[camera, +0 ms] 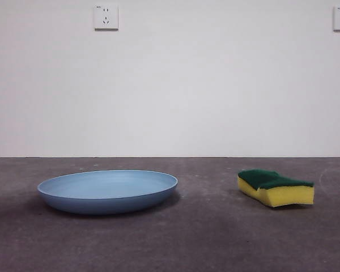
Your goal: Pick up the plate,pick up the cloth,clean the plate with the cloth
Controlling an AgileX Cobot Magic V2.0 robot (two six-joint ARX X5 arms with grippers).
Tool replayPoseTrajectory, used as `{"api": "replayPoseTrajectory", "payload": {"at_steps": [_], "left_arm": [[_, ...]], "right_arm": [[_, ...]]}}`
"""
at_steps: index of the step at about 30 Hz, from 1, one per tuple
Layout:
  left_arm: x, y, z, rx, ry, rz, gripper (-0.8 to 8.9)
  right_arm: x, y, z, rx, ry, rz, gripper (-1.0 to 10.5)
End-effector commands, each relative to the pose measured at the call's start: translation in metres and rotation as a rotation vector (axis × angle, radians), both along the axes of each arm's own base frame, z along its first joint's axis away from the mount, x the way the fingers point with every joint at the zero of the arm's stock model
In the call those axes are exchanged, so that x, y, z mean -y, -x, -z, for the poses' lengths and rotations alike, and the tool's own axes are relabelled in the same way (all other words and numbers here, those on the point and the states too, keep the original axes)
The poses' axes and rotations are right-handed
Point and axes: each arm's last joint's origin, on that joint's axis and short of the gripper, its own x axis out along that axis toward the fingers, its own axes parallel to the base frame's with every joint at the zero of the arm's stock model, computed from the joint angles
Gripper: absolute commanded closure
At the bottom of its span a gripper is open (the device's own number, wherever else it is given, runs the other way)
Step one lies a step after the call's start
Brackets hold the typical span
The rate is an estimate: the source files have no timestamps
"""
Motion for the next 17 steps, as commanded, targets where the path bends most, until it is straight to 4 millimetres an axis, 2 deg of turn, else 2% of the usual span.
{"api": "replayPoseTrajectory", "payload": {"at_steps": [1,8,17], "left_arm": [[0.0,0.001,0.005,-0.056,0.014,-0.01,8.17],[0.001,-0.001,0.016,-0.166,-0.035,-0.011,8.17],[0.002,-0.003,0.017,-0.182,-0.043,-0.004,8.17]], "right_arm": [[-0.001,-0.001,0.002,-0.009,-0.008,0.006,9.5],[-0.001,-0.001,0.003,-0.017,-0.004,0.006,9.5],[-0.001,-0.001,0.003,-0.017,-0.004,0.006,9.5]]}}
